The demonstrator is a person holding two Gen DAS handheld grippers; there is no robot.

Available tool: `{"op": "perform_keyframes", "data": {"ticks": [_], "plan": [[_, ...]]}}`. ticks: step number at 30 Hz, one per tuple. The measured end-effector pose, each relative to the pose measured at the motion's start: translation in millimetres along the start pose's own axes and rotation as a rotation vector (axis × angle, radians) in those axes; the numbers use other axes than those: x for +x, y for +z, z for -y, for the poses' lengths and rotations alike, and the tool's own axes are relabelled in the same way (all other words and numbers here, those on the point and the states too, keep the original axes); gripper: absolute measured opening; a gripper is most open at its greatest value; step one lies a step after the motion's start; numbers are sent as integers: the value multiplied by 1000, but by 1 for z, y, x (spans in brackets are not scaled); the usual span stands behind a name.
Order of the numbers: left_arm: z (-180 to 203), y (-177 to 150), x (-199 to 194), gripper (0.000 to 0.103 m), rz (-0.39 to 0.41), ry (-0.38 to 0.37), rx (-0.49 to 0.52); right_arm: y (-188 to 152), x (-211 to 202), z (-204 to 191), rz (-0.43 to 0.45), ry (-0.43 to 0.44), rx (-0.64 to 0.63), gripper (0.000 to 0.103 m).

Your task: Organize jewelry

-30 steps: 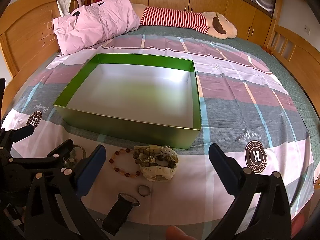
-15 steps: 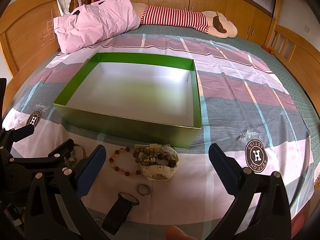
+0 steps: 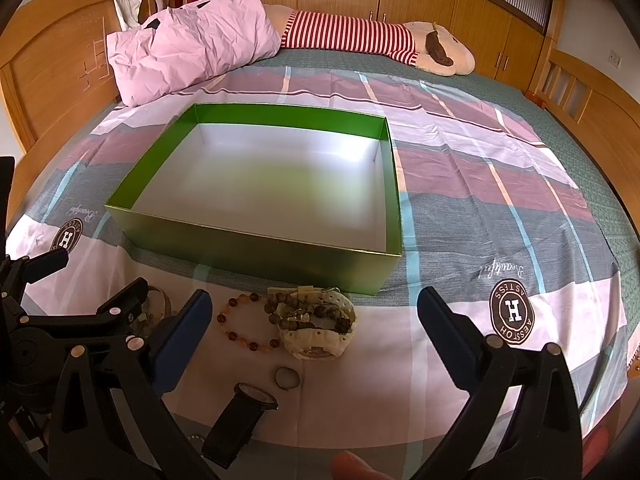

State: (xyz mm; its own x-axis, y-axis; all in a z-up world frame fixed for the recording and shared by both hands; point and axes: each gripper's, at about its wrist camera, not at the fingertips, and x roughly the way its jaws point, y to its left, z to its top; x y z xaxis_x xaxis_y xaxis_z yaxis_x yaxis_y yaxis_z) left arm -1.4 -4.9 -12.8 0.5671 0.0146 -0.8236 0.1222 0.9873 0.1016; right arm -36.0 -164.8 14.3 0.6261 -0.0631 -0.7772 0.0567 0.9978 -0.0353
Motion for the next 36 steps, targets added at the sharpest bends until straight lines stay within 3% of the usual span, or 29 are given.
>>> {"op": "perform_keyframes", "data": {"ticks": [36], "plan": [[4,-3,3,101,-14,15,18,-2,-1,-4,-8,1,-7,102]]}}
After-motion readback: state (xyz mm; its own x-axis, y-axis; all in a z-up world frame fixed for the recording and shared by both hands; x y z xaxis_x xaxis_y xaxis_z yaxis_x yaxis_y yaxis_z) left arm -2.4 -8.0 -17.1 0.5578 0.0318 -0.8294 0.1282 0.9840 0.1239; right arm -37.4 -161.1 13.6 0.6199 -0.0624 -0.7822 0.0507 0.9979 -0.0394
